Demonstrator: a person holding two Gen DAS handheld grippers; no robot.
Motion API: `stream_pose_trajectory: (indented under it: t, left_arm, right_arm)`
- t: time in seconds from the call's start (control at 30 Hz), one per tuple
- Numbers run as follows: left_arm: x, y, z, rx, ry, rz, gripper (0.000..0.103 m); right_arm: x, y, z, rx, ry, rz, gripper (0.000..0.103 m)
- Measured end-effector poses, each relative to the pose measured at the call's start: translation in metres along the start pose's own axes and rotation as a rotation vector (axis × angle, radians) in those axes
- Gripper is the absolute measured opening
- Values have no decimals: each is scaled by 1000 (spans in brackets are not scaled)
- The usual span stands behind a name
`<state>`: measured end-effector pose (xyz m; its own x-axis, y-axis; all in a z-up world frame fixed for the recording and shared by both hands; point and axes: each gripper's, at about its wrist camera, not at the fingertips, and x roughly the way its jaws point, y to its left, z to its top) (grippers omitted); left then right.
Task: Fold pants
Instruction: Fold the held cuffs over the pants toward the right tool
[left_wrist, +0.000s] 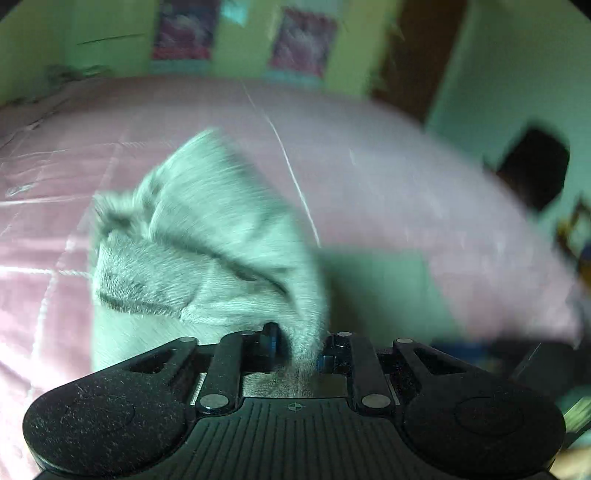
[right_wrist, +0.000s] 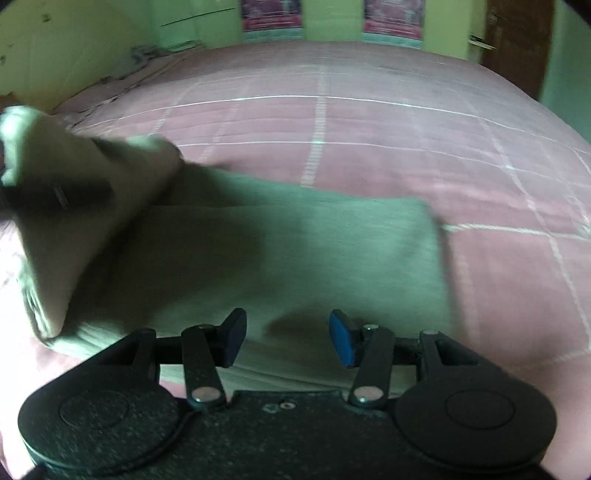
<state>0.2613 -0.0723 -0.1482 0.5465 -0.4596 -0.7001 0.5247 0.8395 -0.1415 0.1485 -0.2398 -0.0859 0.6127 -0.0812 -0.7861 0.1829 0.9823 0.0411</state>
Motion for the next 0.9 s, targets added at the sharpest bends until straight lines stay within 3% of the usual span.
stream_pose_trajectory:
  t: [0.1, 0.3, 0.53, 0.7, 0.83, 0.9]
  left_arm:
    - [4, -22, -7, 85, 45, 50, 25]
    - [-26, -50, 4, 201, -5, 79, 25]
    - [-15, -68, 5, 334, 81, 64, 25]
    - [-22, -61, 7, 234, 93, 53, 25]
    - [-35, -64, 8, 228, 69, 58, 25]
    - [-43, -56, 9, 159, 56, 45, 25]
  right_arm:
    - [-3, -21, -7, 36, 14, -3, 50]
    - [-9, -41, -11, 74, -2, 20, 52]
    - [-18, -47, -17, 113, -16, 60, 53]
    - [-21, -54, -18, 139, -22, 77, 53]
    - [-21, -55, -19, 136, -24, 83, 55]
    - [-21, -56, -19, 145, -26, 87, 55]
